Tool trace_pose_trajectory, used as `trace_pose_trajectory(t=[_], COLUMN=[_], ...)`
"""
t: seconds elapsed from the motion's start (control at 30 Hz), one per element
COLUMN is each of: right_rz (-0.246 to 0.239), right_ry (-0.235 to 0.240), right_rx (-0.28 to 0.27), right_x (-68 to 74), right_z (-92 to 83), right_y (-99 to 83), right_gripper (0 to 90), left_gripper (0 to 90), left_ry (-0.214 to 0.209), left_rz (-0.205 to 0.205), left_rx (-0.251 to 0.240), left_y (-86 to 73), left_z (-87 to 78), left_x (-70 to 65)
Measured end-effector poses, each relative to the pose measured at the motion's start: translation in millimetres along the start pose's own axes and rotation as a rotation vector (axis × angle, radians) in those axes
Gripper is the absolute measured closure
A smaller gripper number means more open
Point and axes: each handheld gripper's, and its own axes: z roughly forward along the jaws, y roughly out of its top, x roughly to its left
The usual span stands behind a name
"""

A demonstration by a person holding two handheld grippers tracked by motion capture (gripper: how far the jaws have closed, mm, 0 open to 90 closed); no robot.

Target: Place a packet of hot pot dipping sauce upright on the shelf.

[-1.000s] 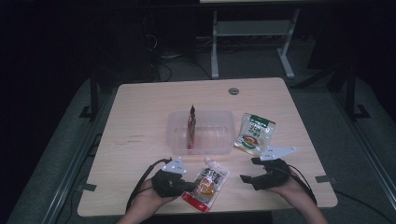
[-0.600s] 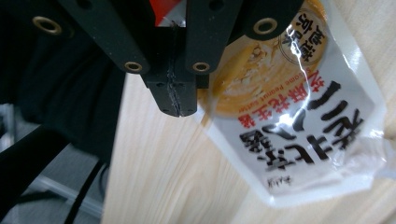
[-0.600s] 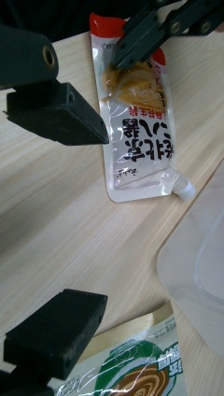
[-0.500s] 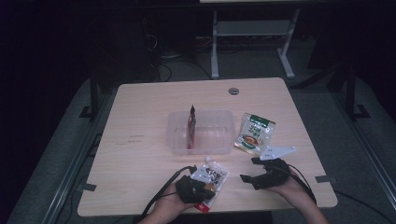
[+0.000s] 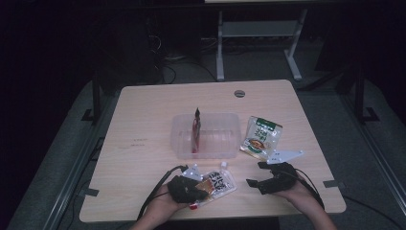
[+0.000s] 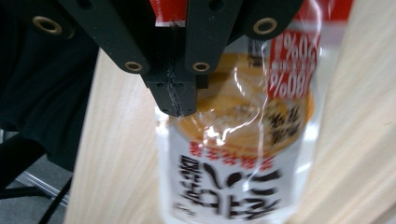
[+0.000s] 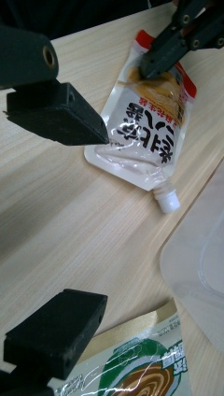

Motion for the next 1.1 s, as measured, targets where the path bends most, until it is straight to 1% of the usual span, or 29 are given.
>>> trace_pose_trajectory(t=[0.13,0.17,0.2,0.27,0.3,0.4,0.43,0.5,0.53,0.57,0.6,0.63,0.67,0.73,0.77,0.8,0.83,0.87,0.9,0.97,1.0,1.03,1.07,1.1], right_rz=[0.009,0.014,0.017,0.009,0.015,0.017,0.011,0.018,0.028,0.031,0.035,0.039,0.031,0.041,0.049,0.046,0.05,0.045,0.046,0.058,0.065,0.072,0.072,0.063], right_ry=[0.001,0.0,0.001,0.0,0.001,-0.001,-0.003,-0.001,-0.002,-0.004,-0.003,-0.004,-0.005,-0.003,0.002,0.008,0.012,0.015,0.021,0.033,0.046,0.06,0.063,0.07], right_rx=[0.006,0.008,0.008,0.005,0.006,0.002,-0.003,-0.007,-0.007,-0.008,-0.006,-0.008,-0.012,0.004,0.011,0.011,0.017,0.018,0.024,0.032,0.036,0.041,0.041,0.047], right_x=[-0.4,-0.3,-0.3,-1.6,-1.5,-2.4,-3.2,-3.6,-3.2,-3.0,-2.6,-1.8,-1.5,0.5,2.0,3.0,4.6,5.4,6.4,8.4,9.6,11.4,13.7,15.4], right_z=[0.8,1.0,1.4,1.8,1.6,0.9,0.8,-0.1,-0.7,-1.4,-2.0,-2.3,-1.9,-1.3,-1.1,-0.5,0.2,1.2,2.1,4.6,6.2,8.0,10.0,12.5], right_y=[-0.4,-0.5,-0.6,-1.0,-1.0,-1.4,-2.0,-2.5,-2.6,-2.6,-2.5,-2.6,-2.9,-2.0,-1.2,-0.6,0.2,0.7,1.4,2.6,3.3,4.0,4.9,6.0], right_gripper=[18.3,18.3,18.3,18.3,18.2,17.6,17.6,17.6,17.6,17.6,17.6,17.6,17.6,16.9,16.6,16.6,16.4,15.9,15.8,15.1,15.1,15.1,15.1,15.1], left_gripper=[90.0,90.0,90.0,90.0,90.0,89.9,89.9,89.9,89.9,89.8,89.8,89.8,89.6,87.7,87.4,87.5,87.7,88.7,89.6,89.7,89.8,89.8,89.8,89.8], left_ry=[0.029,0.035,0.039,0.039,0.038,0.036,0.031,0.031,0.025,0.021,0.019,0.028,0.03,0.039,0.043,0.042,0.049,0.058,0.068,0.068,0.07,0.074,0.081,0.086], left_rz=[-0.021,-0.016,-0.022,-0.029,-0.024,0.008,0.004,0.015,0.013,-0.001,0.003,0.007,0.02,0.036,0.04,0.037,0.039,0.032,0.029,0.016,0.021,0.008,0.02,0.005], left_rx=[-0.006,-0.003,-0.005,-0.013,-0.019,-0.021,-0.038,-0.048,-0.057,-0.06,-0.053,-0.051,-0.045,-0.046,-0.052,-0.056,-0.052,-0.053,-0.066,-0.082,-0.081,-0.089,-0.071,-0.076], left_y=[-2.1,-2.4,-2.7,-3.4,-3.5,-2.8,-2.6,-1.5,-1.0,-0.5,-0.3,-0.7,-1.0,-2.3,-3.6,-5.3,-7.0,-8.7,-9.9,-10.3,-10.2,-10.3,-10.5,-11.1], left_z=[-4.6,-6.0,-6.8,-7.9,-8.2,-12.2,-13.7,-19.4,-22.4,-25.0,-27.3,-29.3,-31.6,-35.3,-37.0,-38.5,-39.9,-40.8,-41.7,-44.0,-45.2,-44.7,-45.2,-43.7], left_x=[8.4,11.0,12.5,14.3,14.0,15.3,15.4,17.3,18.6,19.8,21.8,22.9,25.0,28.9,30.7,32.9,35.5,36.9,37.9,38.9,40.0,40.3,42.2,42.6])
